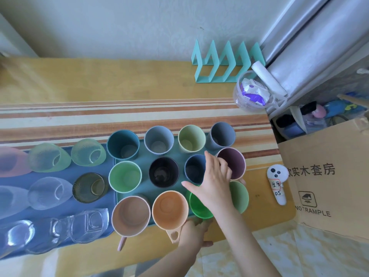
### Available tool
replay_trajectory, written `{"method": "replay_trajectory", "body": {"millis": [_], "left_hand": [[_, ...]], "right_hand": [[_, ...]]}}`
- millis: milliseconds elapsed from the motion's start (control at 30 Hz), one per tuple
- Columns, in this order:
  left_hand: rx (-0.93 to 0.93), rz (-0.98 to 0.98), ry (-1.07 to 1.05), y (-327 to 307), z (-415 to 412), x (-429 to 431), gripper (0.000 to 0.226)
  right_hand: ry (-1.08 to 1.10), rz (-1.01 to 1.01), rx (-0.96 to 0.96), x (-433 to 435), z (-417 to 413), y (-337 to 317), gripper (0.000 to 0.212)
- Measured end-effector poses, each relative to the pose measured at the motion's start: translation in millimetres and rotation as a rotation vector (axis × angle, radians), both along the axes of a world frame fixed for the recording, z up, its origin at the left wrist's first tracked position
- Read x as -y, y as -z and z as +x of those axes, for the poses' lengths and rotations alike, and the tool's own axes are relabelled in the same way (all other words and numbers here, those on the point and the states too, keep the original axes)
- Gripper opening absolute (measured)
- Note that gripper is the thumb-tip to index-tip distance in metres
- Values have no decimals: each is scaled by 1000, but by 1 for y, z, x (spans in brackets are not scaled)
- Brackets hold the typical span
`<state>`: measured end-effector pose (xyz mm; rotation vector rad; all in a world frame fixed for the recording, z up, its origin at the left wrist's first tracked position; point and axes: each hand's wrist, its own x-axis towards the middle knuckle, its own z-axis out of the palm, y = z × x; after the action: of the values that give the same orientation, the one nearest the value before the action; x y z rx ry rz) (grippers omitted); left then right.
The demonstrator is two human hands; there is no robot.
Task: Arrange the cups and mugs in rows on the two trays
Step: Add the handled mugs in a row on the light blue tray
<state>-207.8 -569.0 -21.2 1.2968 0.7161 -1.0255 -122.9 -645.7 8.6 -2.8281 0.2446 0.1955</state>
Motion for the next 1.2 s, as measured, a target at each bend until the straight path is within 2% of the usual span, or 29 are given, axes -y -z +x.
{"method": "replay_trajectory", "body": {"millis": [67, 200, 300, 467, 633, 700, 767, 833, 900, 1067, 1200], "left_hand": [[2, -2, -8, -1, -1, -1, 10], [-1, 5, -27, 0, -2, 0, 16], [-3, -16, -49, -2, 0, 3, 8], [-36, -10, -72, -2, 5, 4, 13], [-54, -19, -49, -3, 5, 3, 16], [-58, -27, -39, -4, 6, 2, 22], [-56, -32, -25, -4, 7, 2, 35], [-45, -19, -2, -4, 6, 1, 41], [-30, -7, 25, -5, 5, 1, 39], [32, -6, 117, -7, 1, -2, 32], [28, -51, 121, -17, 9, -5, 22]], "right_hand": [[0, -64, 1, 0, 5, 5, 97], [8, -61, 11, 2, 11, 10, 88], [15, -44, 36, 3, 13, 11, 89], [16, 4, -1, 3, 18, 10, 95], [43, 58, -41, 7, 12, 3, 113], [74, 87, 63, 15, 3, -3, 102], [89, 137, 173, 27, -12, -11, 81], [96, 187, 216, 35, -32, -17, 66], [101, 139, 169, 33, -54, -16, 66], [119, -59, -30, 11, -82, 0, 86], [98, -140, -55, 4, -78, 3, 91]]}}
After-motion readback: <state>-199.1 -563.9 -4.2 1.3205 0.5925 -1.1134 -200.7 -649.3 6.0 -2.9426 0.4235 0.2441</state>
